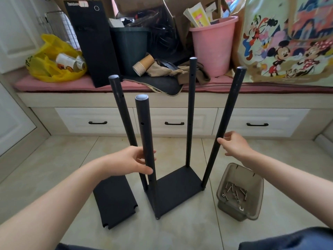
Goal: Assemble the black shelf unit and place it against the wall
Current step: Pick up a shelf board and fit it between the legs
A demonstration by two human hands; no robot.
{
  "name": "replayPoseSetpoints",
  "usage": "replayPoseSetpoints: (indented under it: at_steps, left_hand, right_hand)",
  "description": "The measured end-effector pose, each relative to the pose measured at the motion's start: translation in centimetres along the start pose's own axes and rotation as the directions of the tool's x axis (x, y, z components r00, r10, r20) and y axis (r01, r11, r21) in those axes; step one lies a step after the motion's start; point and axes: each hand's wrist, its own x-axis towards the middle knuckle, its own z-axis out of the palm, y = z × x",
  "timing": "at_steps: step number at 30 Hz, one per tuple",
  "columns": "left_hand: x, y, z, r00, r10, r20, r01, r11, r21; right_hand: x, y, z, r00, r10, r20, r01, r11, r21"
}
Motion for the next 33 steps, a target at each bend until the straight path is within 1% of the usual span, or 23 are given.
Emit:
replayPoseSetpoints:
  at_steps: [1, 3, 4, 6, 8, 10, 12, 17, 20, 23, 28, 33]
  left_hand:
    - [0.1, 0.0, 0.3, 1.0, 0.002, -0.021, -0.003, 1.0, -0.021]
    - [0.5, 0.0, 0.8, 0.994, 0.014, -0.11, -0.022, 0.997, -0.074]
    - [0.6, -0.1, 1.1, 0.987, 0.021, -0.162, -0.038, 0.994, -0.102]
    - [0.9, -0.3, 1.7, 0.968, 0.027, -0.248, -0.067, 0.986, -0.155]
    - [1.2, -0.2, 2.5, 0.957, 0.038, -0.288, -0.098, 0.976, -0.194]
    - [1.8, -0.1, 3.5, 0.937, 0.038, -0.347, -0.126, 0.964, -0.235]
    - [2.2, 0.1, 4.2, 0.912, -0.005, -0.41, -0.115, 0.956, -0.269]
    - [2.4, 0.6, 4.1, 0.887, -0.036, -0.461, -0.122, 0.943, -0.308]
    - [2.3, 1.0, 3.0, 0.858, -0.017, -0.513, -0.175, 0.93, -0.324]
    - [2.4, 1.1, 1.4, 0.827, -0.016, -0.563, -0.235, 0.899, -0.37]
    - [2.8, 0.6, -0.7, 0.798, -0.019, -0.602, -0.27, 0.882, -0.386]
    - [2.7, -0.3, -1.3, 0.786, 0.007, -0.618, -0.257, 0.913, -0.316]
  right_hand:
    - [0.3, 0.2, -0.2, 1.0, 0.01, -0.015, -0.01, 1.0, 0.007]
    - [0.7, 0.6, -0.7, 0.999, 0.008, -0.034, -0.007, 0.999, 0.044]
    - [0.9, 0.7, -1.0, 0.999, -0.011, -0.033, 0.013, 0.998, 0.068]
    - [1.1, 0.7, -1.4, 0.995, -0.097, -0.015, 0.098, 0.989, 0.111]
    - [1.4, 0.4, -1.7, 0.982, -0.186, -0.005, 0.185, 0.973, 0.136]
    - [1.8, 0.0, -1.7, 0.976, -0.215, -0.009, 0.213, 0.959, 0.184]
    - [2.1, -0.4, -1.4, 0.976, -0.216, -0.027, 0.216, 0.952, 0.219]
    - [2.2, -0.8, -1.2, 0.966, -0.225, -0.13, 0.251, 0.935, 0.249]
    - [1.6, -0.6, -1.0, 0.961, -0.219, -0.168, 0.258, 0.929, 0.266]
    - [0.6, -0.6, -0.6, 0.947, -0.25, -0.201, 0.298, 0.919, 0.26]
    - [-0.8, -0.7, 0.2, 0.941, -0.288, -0.181, 0.33, 0.902, 0.28]
    - [-1.3, -0.7, 0.8, 0.948, -0.283, -0.147, 0.315, 0.901, 0.297]
